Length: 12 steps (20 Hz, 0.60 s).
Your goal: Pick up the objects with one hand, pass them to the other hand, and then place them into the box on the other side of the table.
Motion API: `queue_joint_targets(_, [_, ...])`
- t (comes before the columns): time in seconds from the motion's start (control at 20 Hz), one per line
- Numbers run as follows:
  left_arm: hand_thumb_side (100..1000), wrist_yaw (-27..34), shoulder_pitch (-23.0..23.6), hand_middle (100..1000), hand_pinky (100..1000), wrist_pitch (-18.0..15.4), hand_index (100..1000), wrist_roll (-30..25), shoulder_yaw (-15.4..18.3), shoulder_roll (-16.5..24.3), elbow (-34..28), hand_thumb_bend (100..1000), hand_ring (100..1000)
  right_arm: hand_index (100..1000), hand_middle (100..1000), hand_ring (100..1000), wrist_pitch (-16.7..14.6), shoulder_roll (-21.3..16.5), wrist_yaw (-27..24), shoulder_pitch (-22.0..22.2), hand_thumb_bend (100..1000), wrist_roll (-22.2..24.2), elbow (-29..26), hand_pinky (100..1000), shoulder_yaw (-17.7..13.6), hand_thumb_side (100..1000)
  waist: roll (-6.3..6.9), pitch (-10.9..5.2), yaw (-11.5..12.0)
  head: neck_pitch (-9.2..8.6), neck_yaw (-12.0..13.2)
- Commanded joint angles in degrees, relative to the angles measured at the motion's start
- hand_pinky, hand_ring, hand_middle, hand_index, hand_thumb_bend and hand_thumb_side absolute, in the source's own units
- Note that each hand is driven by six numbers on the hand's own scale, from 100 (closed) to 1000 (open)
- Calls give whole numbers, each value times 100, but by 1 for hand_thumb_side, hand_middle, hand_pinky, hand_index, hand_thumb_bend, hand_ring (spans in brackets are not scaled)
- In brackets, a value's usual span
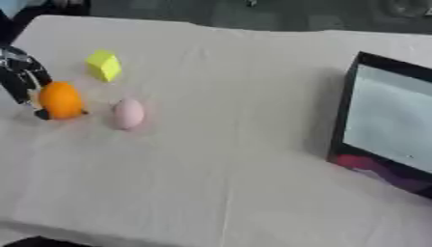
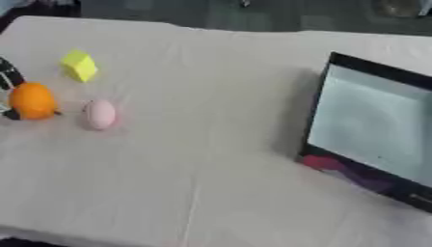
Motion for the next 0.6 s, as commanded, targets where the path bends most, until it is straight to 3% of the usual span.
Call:
queue_joint_targets(0.05, [100,-117,-135,791,834,-19,809,0,91,86,-9,716,840,1000,1000,1000,2,-159,46,-23,100,9,-42,1000,-44,750,-28,-275,-3,27,-76])
queue_joint_targets(0.6, [144,-203,-66,744,816,79,785,382,181,-76,67,650,807,1000,1000,1000,17,-99,122,-14,100,17,-13,1000,-40,763,-53,-251,-19,-26,-62])
